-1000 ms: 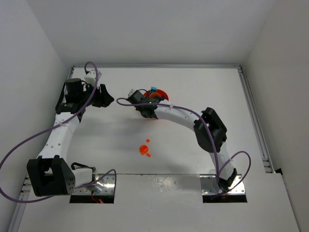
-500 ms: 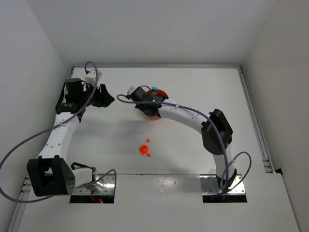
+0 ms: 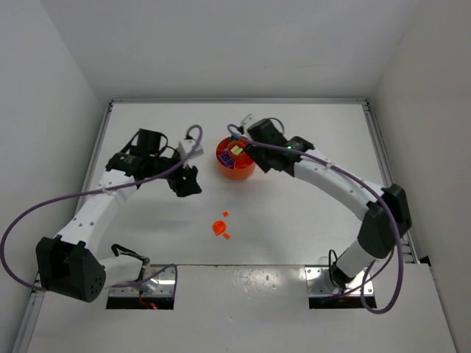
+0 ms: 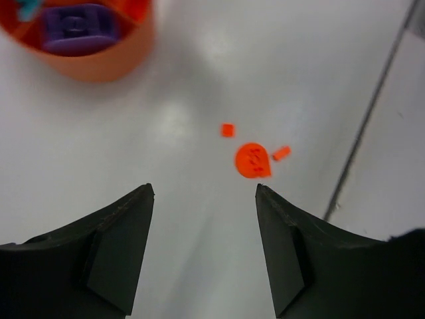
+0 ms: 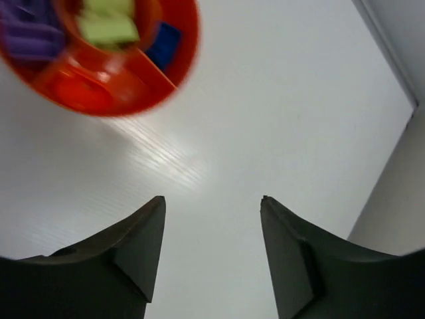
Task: Sort the legos into containers by color
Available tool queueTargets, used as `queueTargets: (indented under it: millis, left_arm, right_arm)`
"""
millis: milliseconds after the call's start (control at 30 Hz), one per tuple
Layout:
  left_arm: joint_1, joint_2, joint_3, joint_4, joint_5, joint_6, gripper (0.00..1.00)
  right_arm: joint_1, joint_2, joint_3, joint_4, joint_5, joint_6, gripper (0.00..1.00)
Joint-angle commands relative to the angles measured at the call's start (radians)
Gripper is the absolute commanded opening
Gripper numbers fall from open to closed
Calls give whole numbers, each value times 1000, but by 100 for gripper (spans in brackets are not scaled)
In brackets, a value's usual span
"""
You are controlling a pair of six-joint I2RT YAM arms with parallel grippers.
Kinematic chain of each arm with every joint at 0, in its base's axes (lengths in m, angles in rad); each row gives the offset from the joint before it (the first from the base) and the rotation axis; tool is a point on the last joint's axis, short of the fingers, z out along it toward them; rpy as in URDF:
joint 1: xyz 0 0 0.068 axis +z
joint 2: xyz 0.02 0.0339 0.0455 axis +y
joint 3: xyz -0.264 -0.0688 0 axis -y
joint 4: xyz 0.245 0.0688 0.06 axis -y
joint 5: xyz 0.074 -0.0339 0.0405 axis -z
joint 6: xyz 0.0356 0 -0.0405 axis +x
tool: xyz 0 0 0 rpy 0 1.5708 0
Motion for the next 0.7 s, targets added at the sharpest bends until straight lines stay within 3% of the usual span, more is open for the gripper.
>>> queueTargets:
  millis: [0, 167, 267, 367, 467, 667]
  left_arm:
    - [-136, 11, 7, -235, -27, 255, 69]
    - [-349, 41, -95, -128, -128, 179, 69]
    - [-484, 41, -163, -31, -306, 87, 69]
    - [-601, 79, -200, 81, -449, -33, 61]
    - [-666, 152, -200, 93, -530, -94, 53]
    - [-715, 196, -182, 148, -593, -115, 51]
  right_arm:
    - [-91, -132, -112, 23, -67, 6, 65]
    - [-224, -299, -297, 33, -173, 17, 68]
    - [-278, -350, -356, 33, -184, 17, 68]
    - [-327, -381, -376, 24, -204, 26, 68]
    - [-368, -381, -376, 24, -250, 39, 68]
    - [-405, -334, -336, 1, -325, 48, 68]
